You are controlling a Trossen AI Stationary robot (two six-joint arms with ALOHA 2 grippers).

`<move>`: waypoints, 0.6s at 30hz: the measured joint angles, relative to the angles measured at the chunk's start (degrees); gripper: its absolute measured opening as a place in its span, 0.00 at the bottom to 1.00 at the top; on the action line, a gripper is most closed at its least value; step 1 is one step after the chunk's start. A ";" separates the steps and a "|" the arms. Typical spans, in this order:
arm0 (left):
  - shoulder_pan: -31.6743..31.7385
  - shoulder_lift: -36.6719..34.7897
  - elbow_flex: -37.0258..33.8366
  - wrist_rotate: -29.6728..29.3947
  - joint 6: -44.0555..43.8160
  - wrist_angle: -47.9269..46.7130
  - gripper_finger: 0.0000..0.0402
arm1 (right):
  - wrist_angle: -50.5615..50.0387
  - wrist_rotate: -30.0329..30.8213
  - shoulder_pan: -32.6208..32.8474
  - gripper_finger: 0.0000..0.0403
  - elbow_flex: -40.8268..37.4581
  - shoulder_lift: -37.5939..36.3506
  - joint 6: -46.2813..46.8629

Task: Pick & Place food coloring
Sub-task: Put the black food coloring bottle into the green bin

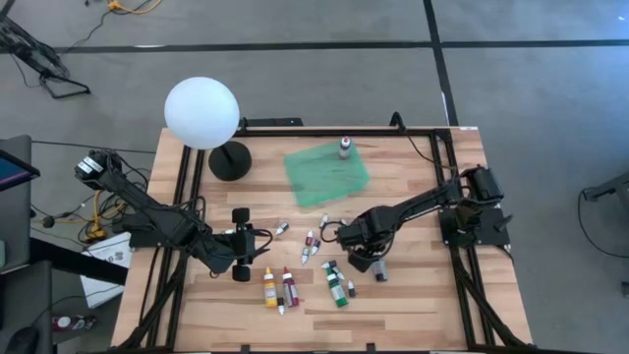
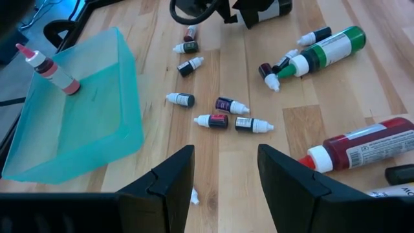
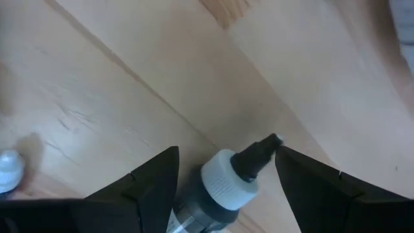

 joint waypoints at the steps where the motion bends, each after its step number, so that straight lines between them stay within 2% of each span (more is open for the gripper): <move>1: 0.00 0.00 0.00 0.00 0.00 0.00 0.41 | -0.66 0.05 0.17 0.62 0.00 0.00 0.64; 9: -0.01 0.00 0.00 -0.02 -0.02 0.00 0.41 | -1.96 0.37 2.08 0.61 0.00 0.00 4.47; 18: -0.01 0.00 0.00 -0.04 -0.02 0.00 0.41 | -0.33 0.37 4.71 0.48 0.00 0.00 5.54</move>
